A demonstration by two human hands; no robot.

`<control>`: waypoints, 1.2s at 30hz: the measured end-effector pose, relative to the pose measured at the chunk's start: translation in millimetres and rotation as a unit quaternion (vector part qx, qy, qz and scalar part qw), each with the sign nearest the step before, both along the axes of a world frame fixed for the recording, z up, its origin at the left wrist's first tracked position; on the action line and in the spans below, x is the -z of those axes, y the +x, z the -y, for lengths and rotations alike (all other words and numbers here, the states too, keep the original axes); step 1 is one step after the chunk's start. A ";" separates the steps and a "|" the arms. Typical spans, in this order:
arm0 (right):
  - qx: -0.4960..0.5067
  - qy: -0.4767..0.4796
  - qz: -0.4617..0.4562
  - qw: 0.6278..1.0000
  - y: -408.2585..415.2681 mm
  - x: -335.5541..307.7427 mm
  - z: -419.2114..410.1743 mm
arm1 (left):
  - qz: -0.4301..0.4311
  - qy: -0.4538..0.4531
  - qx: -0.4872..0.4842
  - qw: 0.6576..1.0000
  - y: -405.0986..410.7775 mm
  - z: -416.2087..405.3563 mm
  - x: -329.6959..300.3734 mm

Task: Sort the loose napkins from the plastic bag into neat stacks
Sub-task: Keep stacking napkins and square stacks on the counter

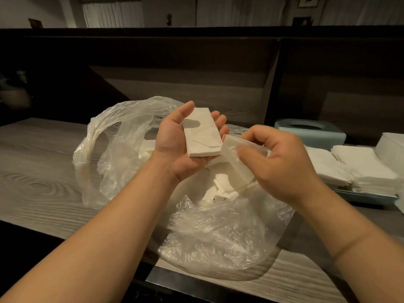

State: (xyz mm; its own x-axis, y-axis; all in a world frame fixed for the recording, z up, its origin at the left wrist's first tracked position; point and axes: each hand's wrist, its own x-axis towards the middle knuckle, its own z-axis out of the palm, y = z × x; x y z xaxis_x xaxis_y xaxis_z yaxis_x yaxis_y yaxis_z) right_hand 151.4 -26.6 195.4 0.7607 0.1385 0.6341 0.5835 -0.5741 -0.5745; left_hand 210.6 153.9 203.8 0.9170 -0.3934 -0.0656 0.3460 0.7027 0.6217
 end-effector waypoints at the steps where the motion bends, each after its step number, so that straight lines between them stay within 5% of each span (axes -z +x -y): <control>1: -0.020 0.023 0.000 1.000 -1.4 -1.4 0.5 | 0.004 0.006 0.003 1.000 -1.4 0.8 -0.8; 12: -0.248 0.324 -0.206 0.890 -11.4 -19.3 11.6 | 0.062 0.135 0.097 0.984 -11.3 4.8 -1.9; 17: -0.376 0.407 -0.213 0.805 -18.8 -27.2 10.1 | 0.058 0.108 0.108 0.987 -9.5 3.3 -1.5; 19: -0.379 0.422 -0.202 0.798 -20.7 -29.7 7.1 | 0.066 0.108 0.104 0.986 -9.2 3.2 -1.3; 22: -0.342 0.426 -0.189 0.816 -15.7 -26.3 8.3 | 0.074 0.121 0.116 0.983 -9.9 3.4 -0.9; 27: -0.119 0.192 -0.122 0.967 -2.0 -12.7 3.3 | 0.093 0.170 0.158 0.968 -13.9 7.4 0.8; 32: 0.007 0.065 -0.071 0.995 3.1 -1.4 -6.8 | 0.106 0.212 0.197 0.951 -14.2 10.5 3.7; 36: 0.023 0.108 -0.049 0.993 6.5 0.0 -4.6 | 0.134 0.212 0.231 0.940 -13.5 11.7 7.0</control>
State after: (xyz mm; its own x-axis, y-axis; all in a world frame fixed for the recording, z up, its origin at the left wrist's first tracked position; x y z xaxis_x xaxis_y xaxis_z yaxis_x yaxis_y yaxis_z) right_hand 157.8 -22.0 195.4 0.8228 -0.0293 0.5675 0.4943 -0.4557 -0.7402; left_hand 197.2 142.2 196.8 0.6608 -0.7441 -0.0976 0.3445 0.1852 0.9203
